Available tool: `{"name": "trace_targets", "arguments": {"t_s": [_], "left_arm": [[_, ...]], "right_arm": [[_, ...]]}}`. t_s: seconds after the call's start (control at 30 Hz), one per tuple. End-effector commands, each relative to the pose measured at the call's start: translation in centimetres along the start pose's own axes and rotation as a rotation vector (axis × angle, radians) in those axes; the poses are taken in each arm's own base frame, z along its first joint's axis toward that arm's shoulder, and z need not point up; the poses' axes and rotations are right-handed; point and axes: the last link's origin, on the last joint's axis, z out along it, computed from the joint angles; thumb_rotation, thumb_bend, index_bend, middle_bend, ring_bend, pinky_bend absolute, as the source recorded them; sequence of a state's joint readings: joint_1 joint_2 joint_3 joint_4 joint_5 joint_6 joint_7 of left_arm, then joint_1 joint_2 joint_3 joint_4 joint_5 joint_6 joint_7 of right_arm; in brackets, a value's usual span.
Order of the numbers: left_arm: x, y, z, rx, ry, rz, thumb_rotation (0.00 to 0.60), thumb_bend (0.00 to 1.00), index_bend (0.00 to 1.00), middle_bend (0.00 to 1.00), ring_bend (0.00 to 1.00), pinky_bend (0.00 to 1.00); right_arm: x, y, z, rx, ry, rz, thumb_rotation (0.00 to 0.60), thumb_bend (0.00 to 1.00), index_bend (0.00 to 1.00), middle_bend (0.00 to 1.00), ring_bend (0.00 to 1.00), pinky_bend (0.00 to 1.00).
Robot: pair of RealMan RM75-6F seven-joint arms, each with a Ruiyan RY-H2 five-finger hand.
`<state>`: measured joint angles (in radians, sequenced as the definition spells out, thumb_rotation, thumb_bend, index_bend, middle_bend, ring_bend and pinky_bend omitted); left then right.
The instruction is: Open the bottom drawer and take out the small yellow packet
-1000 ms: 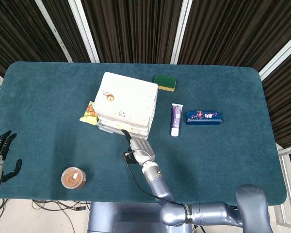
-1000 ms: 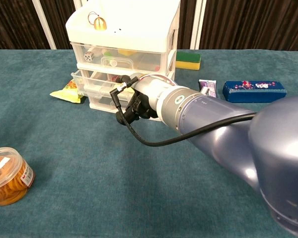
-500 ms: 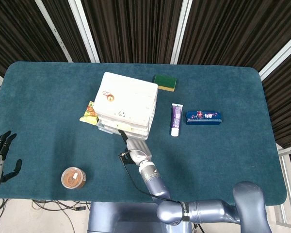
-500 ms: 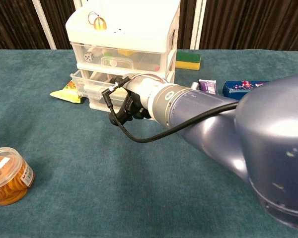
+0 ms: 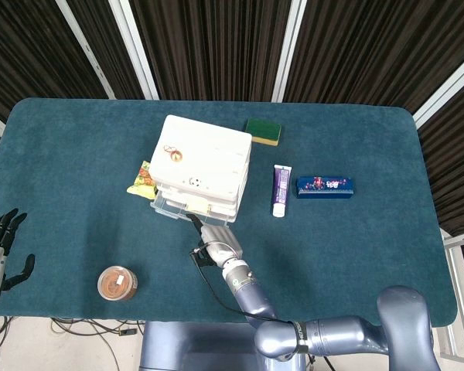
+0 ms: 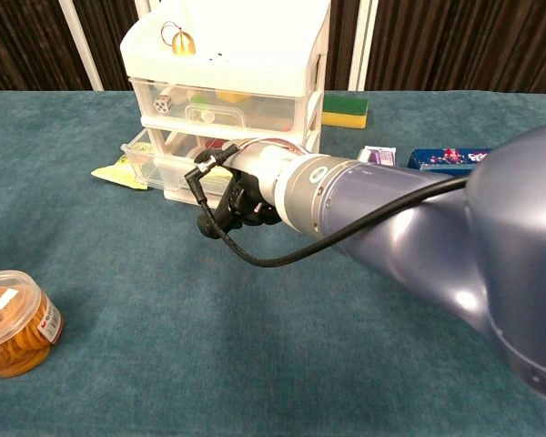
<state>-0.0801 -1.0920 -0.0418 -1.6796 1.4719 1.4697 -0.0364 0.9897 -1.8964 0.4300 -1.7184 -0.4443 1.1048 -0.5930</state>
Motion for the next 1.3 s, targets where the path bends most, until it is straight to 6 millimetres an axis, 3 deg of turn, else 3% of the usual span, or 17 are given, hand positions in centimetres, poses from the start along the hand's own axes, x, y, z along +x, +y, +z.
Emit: {"name": "trace_targets", "arguments": {"t_s": [0.03,1.3], "left_arm": [[0.0,0.0,0.0,0.001,0.000,0.000,0.600,0.44,0.07,0.02,0.00,0.00],[0.0,0.0,0.0,0.001,-0.002,0.000,0.600,0.44,0.07,0.02,0.00,0.00]], "right_arm": [[0.0,0.0,-0.1,0.002,0.001,-0.002,0.600,0.56,0.10,0.87,0.88,1.00],[-0.5,0.0,-1.7,0.007,-0.060,-0.028,0.600,0.56,0.16,0.87,0.89,1.00]]}}
